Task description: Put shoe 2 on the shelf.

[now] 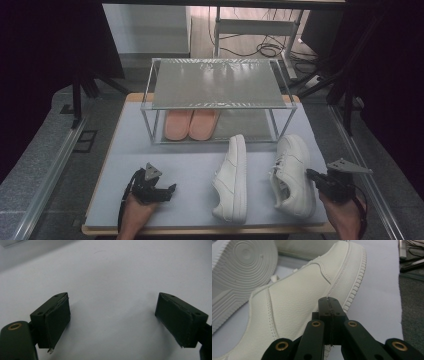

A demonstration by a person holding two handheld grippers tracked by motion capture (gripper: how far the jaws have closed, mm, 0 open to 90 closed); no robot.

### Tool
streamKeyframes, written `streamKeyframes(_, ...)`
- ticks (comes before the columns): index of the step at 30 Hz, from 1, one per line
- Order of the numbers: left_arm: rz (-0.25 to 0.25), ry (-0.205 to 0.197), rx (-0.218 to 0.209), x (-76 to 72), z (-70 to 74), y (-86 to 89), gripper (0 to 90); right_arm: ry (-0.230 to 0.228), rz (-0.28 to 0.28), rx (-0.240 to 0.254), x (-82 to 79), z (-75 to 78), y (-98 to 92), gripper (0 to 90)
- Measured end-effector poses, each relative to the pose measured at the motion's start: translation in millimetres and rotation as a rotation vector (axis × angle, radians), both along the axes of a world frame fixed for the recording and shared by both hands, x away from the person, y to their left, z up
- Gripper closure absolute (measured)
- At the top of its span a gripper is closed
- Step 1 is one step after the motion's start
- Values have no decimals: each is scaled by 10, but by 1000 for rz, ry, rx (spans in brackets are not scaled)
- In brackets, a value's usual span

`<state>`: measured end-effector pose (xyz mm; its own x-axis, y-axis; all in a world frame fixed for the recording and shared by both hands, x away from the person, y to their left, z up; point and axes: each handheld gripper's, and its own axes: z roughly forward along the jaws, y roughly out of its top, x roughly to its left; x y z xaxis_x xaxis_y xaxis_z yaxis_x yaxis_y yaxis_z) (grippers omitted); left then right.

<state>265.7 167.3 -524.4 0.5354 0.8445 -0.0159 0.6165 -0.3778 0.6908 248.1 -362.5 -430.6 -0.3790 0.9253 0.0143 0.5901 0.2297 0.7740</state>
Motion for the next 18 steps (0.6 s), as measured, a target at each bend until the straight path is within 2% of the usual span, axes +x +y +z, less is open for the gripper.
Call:
streamKeyframes(5,0,0,0,0,0,0,128,-3,-34,-19,-17,-23,-81,900)
streamKeyframes(7,0,0,0,0,0,0,127,7,-72,-38,-24,-57,-158,900)
streamKeyframes(11,1,0,-1,1,-1,1,127,15,-102,-49,-28,-109,-230,900)
streamKeyframes(12,0,0,-1,1,-1,1,128,22,-123,-56,-31,-163,-291,900)
streamKeyframes(18,1,0,-1,1,-1,1,128,50,-165,-65,-26,-316,-434,900)
